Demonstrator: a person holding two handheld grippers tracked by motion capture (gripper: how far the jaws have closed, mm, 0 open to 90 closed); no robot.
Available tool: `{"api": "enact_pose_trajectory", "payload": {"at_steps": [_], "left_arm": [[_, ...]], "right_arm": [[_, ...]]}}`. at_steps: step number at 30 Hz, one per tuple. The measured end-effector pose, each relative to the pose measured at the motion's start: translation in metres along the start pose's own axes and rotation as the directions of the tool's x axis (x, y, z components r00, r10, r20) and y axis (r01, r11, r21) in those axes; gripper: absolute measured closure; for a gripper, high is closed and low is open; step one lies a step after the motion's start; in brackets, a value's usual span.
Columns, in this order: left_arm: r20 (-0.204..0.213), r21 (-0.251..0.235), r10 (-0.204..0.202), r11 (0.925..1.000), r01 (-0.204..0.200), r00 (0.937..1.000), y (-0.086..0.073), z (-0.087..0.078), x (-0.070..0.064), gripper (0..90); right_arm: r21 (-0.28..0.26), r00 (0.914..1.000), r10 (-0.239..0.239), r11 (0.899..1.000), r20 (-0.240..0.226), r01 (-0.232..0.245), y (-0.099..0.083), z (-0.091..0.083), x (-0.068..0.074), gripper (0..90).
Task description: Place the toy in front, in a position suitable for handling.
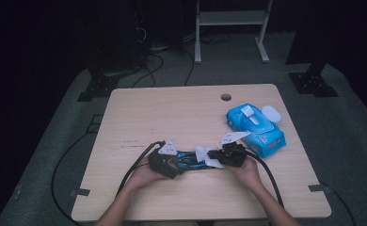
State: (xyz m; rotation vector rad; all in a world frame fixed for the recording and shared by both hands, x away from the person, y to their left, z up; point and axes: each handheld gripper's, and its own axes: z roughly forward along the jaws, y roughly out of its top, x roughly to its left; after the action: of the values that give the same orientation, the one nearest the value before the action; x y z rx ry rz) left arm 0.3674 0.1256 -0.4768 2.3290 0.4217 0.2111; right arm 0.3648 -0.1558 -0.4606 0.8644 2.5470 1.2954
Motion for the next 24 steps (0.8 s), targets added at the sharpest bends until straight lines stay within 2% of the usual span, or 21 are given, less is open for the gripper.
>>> {"api": "enact_pose_trajectory", "payload": {"at_steps": [4, 8, 11, 13, 15, 17, 19, 21, 24], "left_arm": [[-0.003, 0.0, -0.006, 1.0, 0.006, 1.0, -0.002, -0.001, 0.0, 23.3], [-0.004, -0.01, -0.014, 0.9998, 0.014, 0.9999, -0.003, -0.002, 0.0, 24.1], [-0.003, -0.003, -0.015, 0.9999, 0.015, 0.9999, -0.003, -0.003, 0.001, 24.1], [0.009, -0.004, -0.047, 0.9989, 0.047, 0.9989, -0.004, -0.006, 0.003, 20.3], [0.024, -0.028, -0.077, 0.9966, 0.078, 0.9967, -0.005, -0.01, 0.005, 19.4], [0.046, -0.063, -0.121, 0.9904, 0.123, 0.9916, -0.005, -0.016, 0.009, 17.7], [0.067, -0.087, -0.166, 0.9814, 0.171, 0.9838, -0.006, -0.021, 0.014, 17.8], [0.099, -0.087, -0.205, 0.973, 0.214, 0.9738, -0.007, -0.022, 0.018, 19.2], [0.131, -0.051, -0.242, 0.9669, 0.25, 0.9613, -0.007, -0.018, 0.021, 21.6]], "right_arm": [[-0.003, 0.9992, -0.022, 1.0, -0.034, 0.022, 0.005, 0.004, 0.008, 86.0], [0.005, 0.9986, -0.015, 1.0, -0.05, 0.015, -0.001, -0.003, 0.011, 85.9], [0.006, 0.9987, -0.035, 0.999, -0.036, 0.036, -0.006, -0.006, 0.014, 85.9], [0.001, 0.9987, -0.031, 1.0, -0.041, 0.031, -0.007, -0.006, 0.012, 86.0], [-0.005, 0.9988, -0.022, 1.0, -0.044, 0.021, -0.008, -0.005, 0.011, 86.0], [-0.011, 0.9985, -0.032, 0.999, -0.044, 0.031, -0.009, -0.004, 0.012, 86.0], [-0.01, 0.9982, -0.041, 0.999, -0.042, 0.041, -0.009, -0.004, 0.012, 86.0], [-0.009, 0.9978, -0.051, 0.999, -0.043, 0.051, -0.009, -0.003, 0.012, 86.1], [-0.011, 0.9973, -0.062, 0.998, -0.041, 0.061, -0.009, -0.003, 0.012, 86.1]]}}
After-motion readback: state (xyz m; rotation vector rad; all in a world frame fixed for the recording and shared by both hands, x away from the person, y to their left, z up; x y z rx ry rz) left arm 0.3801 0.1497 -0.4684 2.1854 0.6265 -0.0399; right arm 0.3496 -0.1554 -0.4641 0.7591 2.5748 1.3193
